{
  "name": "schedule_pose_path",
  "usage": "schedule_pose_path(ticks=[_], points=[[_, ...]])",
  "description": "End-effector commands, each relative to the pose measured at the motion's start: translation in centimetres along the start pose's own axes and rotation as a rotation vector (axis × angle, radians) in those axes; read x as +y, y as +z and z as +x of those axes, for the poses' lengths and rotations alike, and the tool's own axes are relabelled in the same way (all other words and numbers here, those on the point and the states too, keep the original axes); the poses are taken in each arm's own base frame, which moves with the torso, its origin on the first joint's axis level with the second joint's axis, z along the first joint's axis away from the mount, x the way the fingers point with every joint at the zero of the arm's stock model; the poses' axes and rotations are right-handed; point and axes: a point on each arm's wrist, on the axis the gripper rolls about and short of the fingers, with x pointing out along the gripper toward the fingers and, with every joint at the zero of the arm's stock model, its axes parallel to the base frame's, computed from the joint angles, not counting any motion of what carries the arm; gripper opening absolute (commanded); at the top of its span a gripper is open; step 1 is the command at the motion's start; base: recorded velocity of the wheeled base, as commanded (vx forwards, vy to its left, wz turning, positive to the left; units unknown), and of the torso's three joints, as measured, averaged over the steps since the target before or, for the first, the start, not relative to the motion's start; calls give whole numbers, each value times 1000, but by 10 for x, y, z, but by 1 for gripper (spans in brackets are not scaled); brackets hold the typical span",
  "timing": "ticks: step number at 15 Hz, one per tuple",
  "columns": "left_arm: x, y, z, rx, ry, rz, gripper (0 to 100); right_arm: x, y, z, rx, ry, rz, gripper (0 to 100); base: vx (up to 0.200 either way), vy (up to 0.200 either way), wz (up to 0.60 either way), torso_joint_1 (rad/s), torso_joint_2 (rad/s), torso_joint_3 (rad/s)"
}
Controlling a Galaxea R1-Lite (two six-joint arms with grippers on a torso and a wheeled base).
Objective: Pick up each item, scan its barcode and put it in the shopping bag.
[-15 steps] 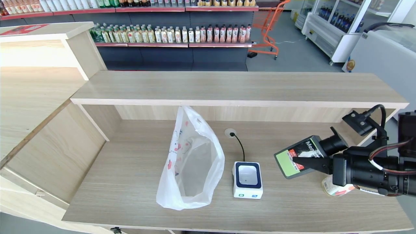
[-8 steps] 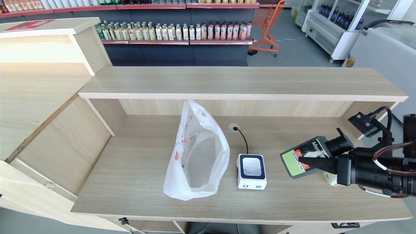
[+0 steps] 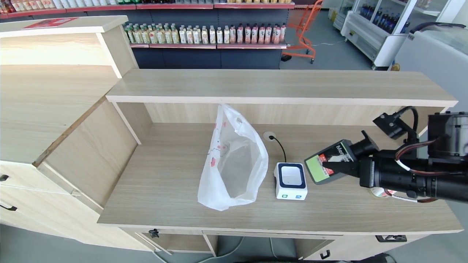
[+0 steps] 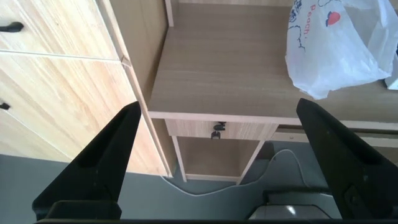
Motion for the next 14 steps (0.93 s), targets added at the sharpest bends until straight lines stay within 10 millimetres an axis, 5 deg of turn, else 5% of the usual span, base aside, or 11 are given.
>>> schedule_pose_path(ticks=[1,5,8,14], points=[[0,0,0,0,2,0,100,-8,4,58,22,47,-15,0,0,0,0,0,0,0],[0,0,0,0,1,0,100,14,-12,147,2,197,-102,0,0,0,0,0,0,0],[0,0,0,0,1,0,100,38,-22,194,9,278,-149,0,0,0,0,0,0,0],[0,0,0,0,1,0,100,13,-58,240,48,187,-438,0,0,0,0,0,0,0]])
